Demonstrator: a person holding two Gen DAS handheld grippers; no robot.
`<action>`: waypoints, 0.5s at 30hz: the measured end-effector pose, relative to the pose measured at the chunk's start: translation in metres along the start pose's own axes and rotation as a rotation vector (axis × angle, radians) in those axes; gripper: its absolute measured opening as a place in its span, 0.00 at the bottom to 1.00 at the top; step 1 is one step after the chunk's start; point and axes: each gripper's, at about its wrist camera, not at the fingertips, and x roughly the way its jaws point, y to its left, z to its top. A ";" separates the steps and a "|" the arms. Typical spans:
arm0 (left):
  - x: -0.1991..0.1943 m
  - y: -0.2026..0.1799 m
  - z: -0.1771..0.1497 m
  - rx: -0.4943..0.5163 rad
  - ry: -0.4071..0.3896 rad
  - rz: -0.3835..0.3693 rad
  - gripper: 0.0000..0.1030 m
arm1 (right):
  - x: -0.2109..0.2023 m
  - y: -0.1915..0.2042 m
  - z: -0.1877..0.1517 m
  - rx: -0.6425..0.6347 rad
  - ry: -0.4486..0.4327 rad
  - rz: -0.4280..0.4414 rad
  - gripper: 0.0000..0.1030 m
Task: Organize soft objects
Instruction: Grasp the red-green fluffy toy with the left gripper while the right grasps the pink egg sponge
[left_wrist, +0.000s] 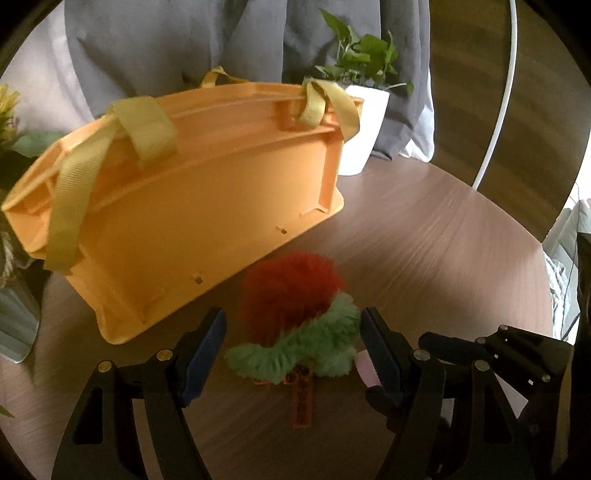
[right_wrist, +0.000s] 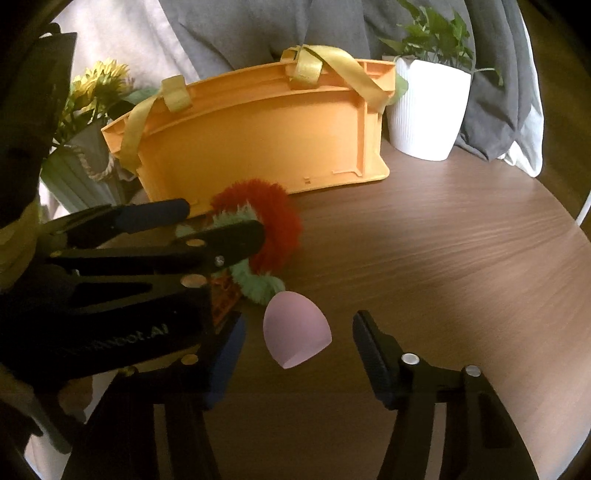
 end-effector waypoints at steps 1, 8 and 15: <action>0.003 0.000 0.000 -0.004 0.005 -0.006 0.74 | 0.002 -0.001 0.000 0.004 0.004 0.002 0.54; 0.020 -0.001 0.001 -0.012 0.045 -0.020 0.76 | 0.012 -0.006 0.000 0.039 0.022 0.023 0.47; 0.034 -0.005 0.004 -0.013 0.086 -0.005 0.76 | 0.019 -0.008 0.003 0.053 0.027 0.057 0.41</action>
